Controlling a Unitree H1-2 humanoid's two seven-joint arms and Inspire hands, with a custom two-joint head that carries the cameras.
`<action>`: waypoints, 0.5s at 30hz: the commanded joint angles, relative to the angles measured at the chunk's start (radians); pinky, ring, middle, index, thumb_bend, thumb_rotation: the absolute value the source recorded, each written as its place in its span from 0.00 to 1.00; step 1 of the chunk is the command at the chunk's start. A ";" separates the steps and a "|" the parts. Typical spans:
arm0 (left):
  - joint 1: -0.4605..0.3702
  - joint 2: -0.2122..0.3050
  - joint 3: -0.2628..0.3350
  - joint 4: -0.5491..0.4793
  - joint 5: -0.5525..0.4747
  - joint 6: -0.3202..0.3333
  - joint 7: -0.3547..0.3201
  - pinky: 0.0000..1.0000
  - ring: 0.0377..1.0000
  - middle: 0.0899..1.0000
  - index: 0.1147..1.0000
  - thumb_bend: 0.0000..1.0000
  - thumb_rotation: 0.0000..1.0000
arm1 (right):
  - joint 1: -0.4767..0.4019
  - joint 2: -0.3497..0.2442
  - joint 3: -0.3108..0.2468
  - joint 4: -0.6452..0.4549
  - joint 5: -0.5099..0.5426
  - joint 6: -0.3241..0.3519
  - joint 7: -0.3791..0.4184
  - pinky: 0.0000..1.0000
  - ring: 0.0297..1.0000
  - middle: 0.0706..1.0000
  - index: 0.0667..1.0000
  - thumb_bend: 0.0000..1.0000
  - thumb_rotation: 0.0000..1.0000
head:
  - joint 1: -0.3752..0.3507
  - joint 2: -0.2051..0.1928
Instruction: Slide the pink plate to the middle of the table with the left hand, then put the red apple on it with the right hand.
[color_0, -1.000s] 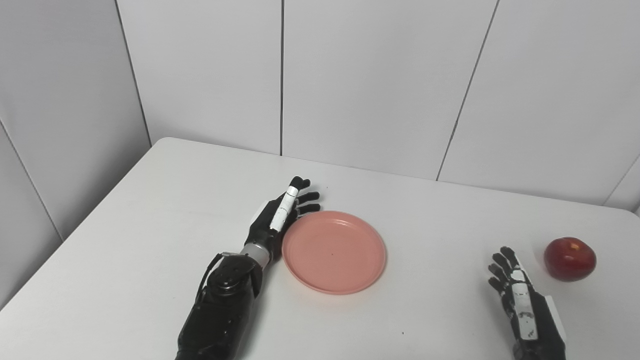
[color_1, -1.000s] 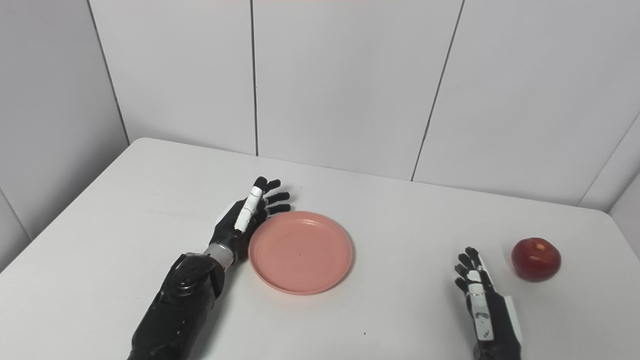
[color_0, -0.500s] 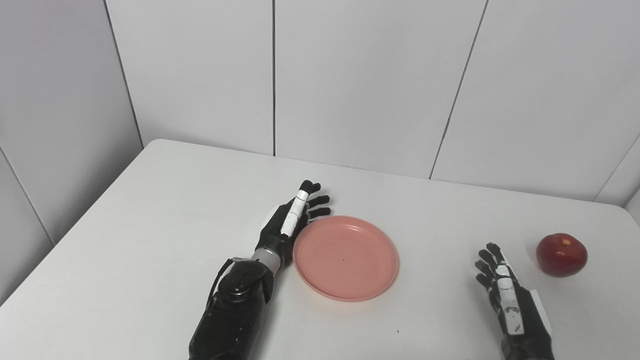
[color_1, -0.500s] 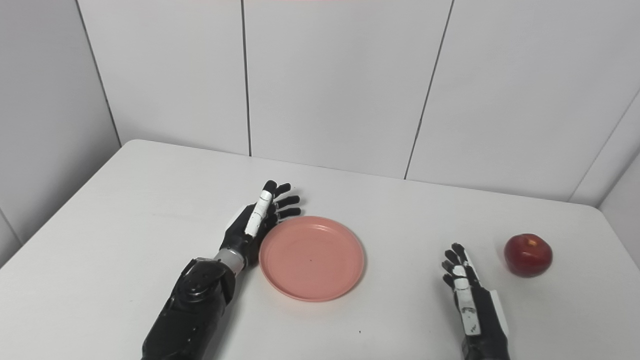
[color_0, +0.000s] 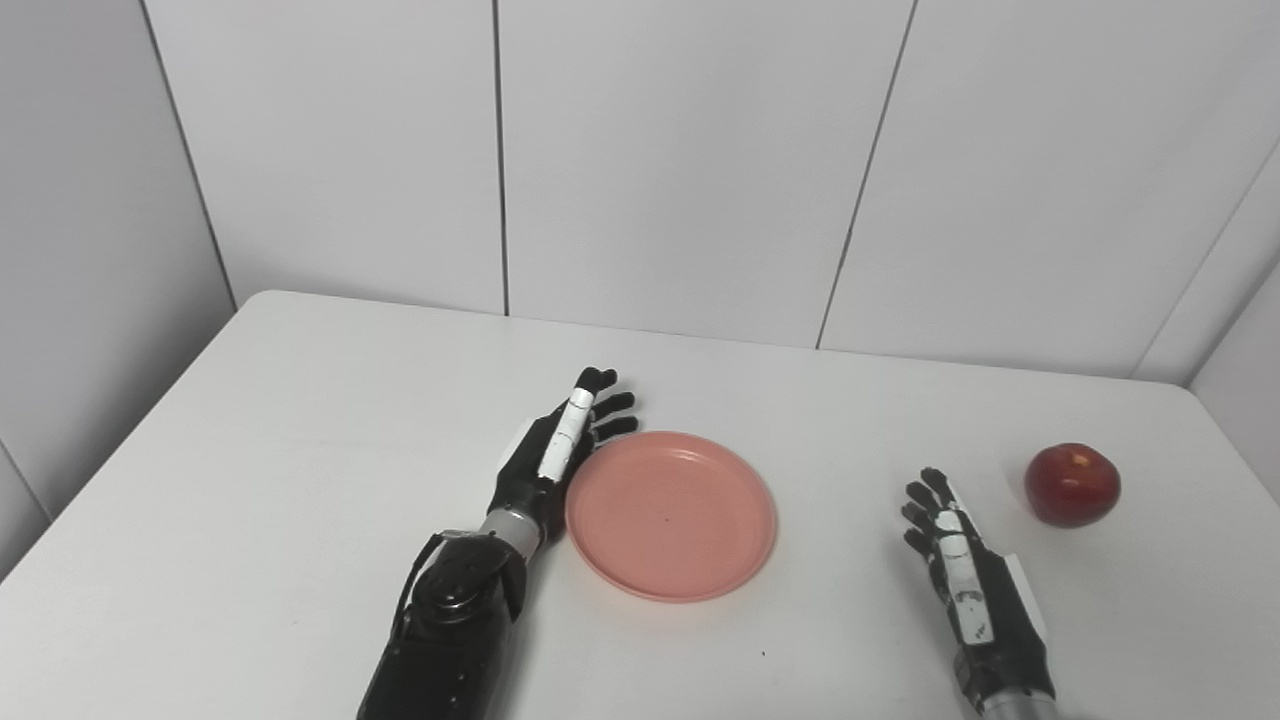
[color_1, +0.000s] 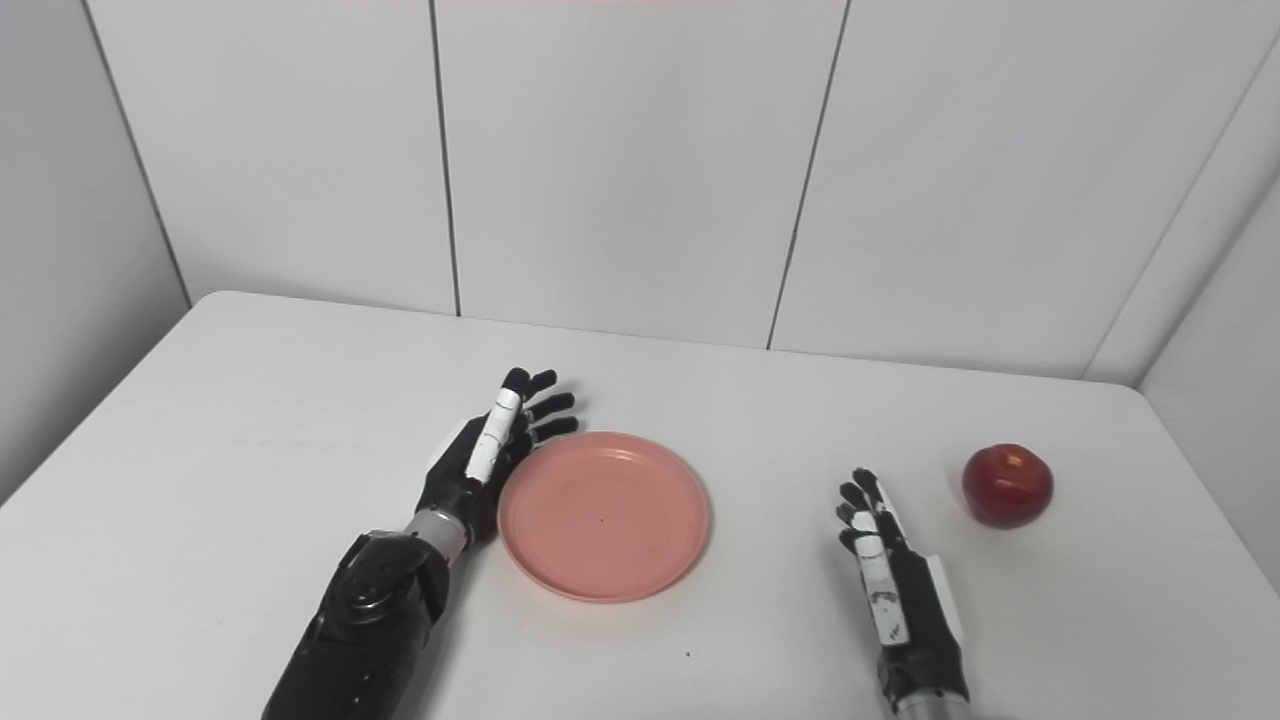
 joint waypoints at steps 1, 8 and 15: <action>0.002 0.007 0.004 -0.007 -0.007 0.015 -0.010 0.78 0.81 0.85 0.87 0.89 0.89 | -0.019 0.020 0.028 -0.016 -0.007 0.034 0.016 0.91 0.92 0.93 0.95 0.86 1.00 | -0.026 0.001; 0.014 0.012 0.006 -0.041 -0.009 0.051 -0.027 0.78 0.81 0.85 0.86 0.88 0.89 | -0.029 0.045 0.047 -0.022 -0.039 0.046 -0.004 0.88 0.91 0.92 0.94 0.86 1.00 | -0.068 0.005; 0.033 0.004 -0.014 -0.065 0.008 0.064 -0.033 0.78 0.81 0.85 0.86 0.86 0.91 | -0.032 0.046 0.051 -0.022 -0.045 0.054 -0.006 0.88 0.91 0.92 0.93 0.89 1.00 | -0.065 0.005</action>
